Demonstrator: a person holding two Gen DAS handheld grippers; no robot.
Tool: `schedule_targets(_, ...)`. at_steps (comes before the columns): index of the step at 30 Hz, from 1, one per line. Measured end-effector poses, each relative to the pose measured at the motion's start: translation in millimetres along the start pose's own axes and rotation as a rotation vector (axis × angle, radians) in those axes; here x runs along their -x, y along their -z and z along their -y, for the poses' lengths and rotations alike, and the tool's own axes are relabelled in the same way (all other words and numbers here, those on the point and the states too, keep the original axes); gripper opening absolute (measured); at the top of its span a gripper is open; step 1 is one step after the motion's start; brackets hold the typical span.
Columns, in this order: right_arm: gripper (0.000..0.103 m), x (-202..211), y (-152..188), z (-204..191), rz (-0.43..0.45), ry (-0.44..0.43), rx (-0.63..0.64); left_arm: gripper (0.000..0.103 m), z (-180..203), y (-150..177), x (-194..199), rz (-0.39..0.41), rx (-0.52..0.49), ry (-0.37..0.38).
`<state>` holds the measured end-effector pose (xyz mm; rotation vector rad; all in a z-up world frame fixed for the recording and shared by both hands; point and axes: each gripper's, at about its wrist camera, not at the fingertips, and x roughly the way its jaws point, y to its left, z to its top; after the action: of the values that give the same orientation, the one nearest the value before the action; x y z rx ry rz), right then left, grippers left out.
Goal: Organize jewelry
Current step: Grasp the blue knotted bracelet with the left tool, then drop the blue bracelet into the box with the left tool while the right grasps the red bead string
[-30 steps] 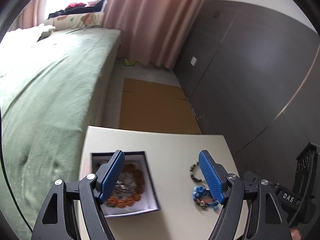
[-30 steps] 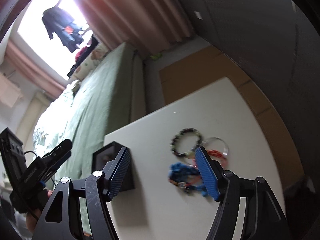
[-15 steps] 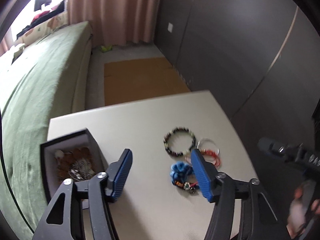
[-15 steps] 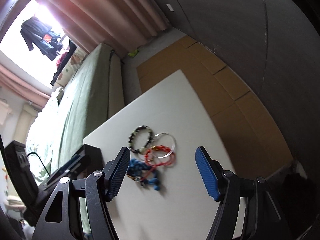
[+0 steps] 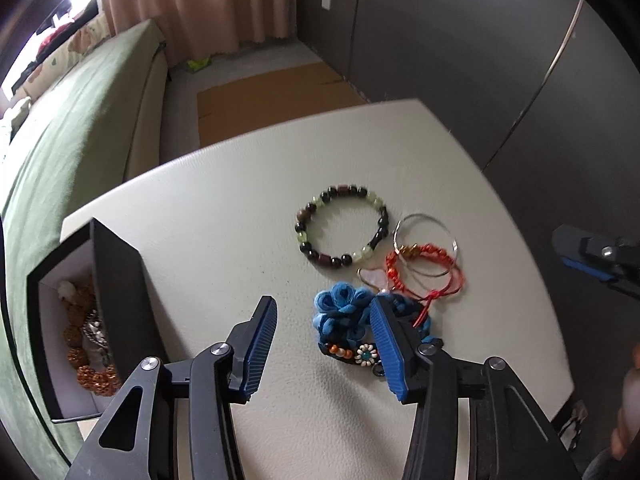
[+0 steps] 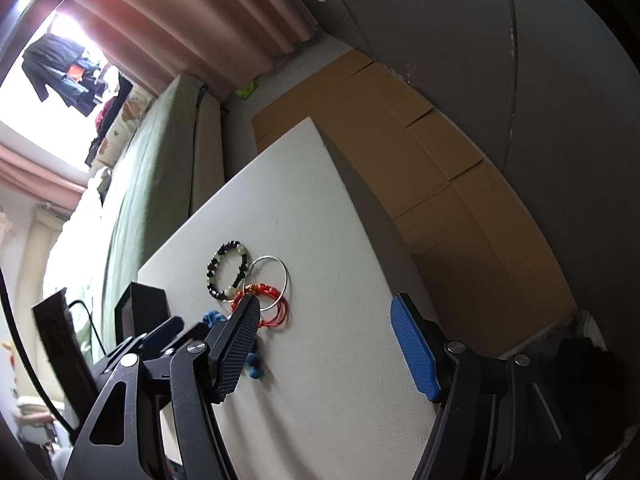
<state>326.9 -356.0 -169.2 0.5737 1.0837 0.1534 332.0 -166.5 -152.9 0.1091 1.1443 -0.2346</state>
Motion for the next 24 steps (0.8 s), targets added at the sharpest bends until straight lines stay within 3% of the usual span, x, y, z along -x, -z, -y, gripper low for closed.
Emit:
schedule_targets(6, 0.068, -1.1, -0.8, -2.7, -0.002, -0.001, 0.018, 0.048, 2.1, 0.4, -15.5, -0.03, 0.015, 0.028)
schedule_targets(13, 0.068, -7.2, 1.4, -13.3, -0.024, 0.014, 0.027, 0.015, 4.1, 3.6, -16.7, -0.061, 0.021, 0.118)
schedule_targets(24, 0.068, -22.2, 12.4, -45.7, -0.051, 0.042, 0.097, 0.014, -24.7, -0.1, 31.6, 0.067, 0.11, 0.202)
